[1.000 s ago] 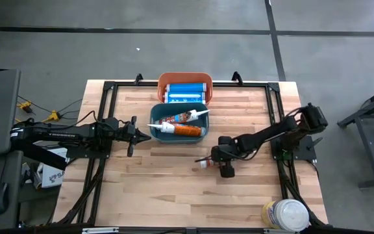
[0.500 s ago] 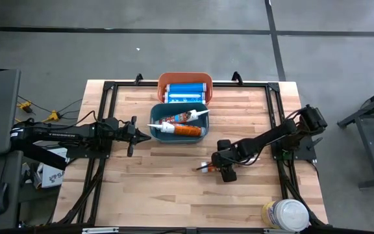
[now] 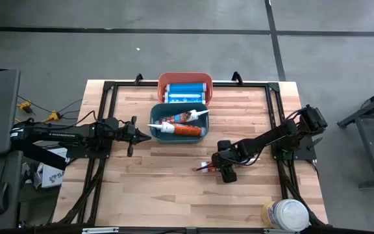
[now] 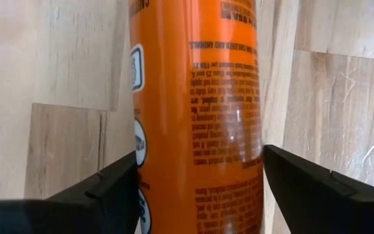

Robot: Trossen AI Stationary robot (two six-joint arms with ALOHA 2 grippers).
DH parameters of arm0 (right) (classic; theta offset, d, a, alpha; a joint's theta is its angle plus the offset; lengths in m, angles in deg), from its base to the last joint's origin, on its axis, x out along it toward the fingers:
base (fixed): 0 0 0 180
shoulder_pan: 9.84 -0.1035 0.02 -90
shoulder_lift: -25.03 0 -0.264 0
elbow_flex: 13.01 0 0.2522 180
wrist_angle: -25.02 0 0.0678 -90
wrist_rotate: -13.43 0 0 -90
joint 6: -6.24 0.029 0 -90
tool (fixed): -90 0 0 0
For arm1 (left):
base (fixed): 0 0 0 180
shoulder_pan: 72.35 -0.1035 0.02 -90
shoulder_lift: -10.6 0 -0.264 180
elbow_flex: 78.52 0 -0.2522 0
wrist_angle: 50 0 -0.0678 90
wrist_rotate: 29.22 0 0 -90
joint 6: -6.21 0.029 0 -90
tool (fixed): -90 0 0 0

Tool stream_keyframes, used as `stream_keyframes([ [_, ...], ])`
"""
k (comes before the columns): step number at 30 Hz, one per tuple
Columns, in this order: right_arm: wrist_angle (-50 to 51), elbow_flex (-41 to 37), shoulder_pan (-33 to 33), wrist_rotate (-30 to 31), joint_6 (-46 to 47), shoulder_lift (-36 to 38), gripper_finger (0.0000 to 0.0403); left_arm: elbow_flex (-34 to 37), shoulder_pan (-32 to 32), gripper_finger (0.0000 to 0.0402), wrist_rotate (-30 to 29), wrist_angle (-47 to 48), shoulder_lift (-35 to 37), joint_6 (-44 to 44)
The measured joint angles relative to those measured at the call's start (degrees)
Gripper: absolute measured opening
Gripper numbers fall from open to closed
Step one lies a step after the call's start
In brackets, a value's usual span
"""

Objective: Pick & place silicon tubes, Sealant and Lysol wipes
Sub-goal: Put the orange sealant into the blue bin

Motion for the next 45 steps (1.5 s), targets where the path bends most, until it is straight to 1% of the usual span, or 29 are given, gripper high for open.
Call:
stream_keyframes([
  [8, 0.09, -0.02, -0.13, 0.69, 0.50, 0.00, 0.0264, 0.00, 0.01, 0.0000, 0.00, 0.00, 0.00, 0.00],
  [16, -0.31, -0.04, -0.15, 0.55, 2.91, 0.02, 0.0203, 0.00, 0.00, 0.0000, 0.00, 0.00, 0.00, 0.00],
  [21, -1.70, -0.07, -0.15, 0.24, 3.37, 0.02, 0.0203, 0.00, 0.01, 0.0000, -0.01, 0.00, 0.00, 0.00],
  [25, 0.16, 1.72, -0.11, 0.30, 3.37, -0.28, 0.0202, 0.00, 0.00, 0.0000, 0.00, 0.02, 0.00, 0.00],
  [32, 12.69, 9.42, -0.07, 0.14, 1.85, -0.74, 0.0197, 0.00, 0.00, 0.0000, 0.00, 0.00, 0.00, 0.00],
  [38, 20.67, 14.54, -0.02, 2.73, 1.36, -0.65, 0.0197, 0.00, 0.00, 0.0000, 0.00, 0.00, 0.00, 0.00],
  [41, 22.92, 15.87, -0.06, 3.86, 1.36, -0.63, 0.0197, 0.00, 0.00, 0.0000, 0.00, 0.00, 0.00, 0.00],
  [45, 22.30, 17.35, -0.02, 4.63, 1.45, -0.52, 0.0197, 0.00, 0.02, 0.0000, -0.01, 0.00, 0.00, 0.00],
])
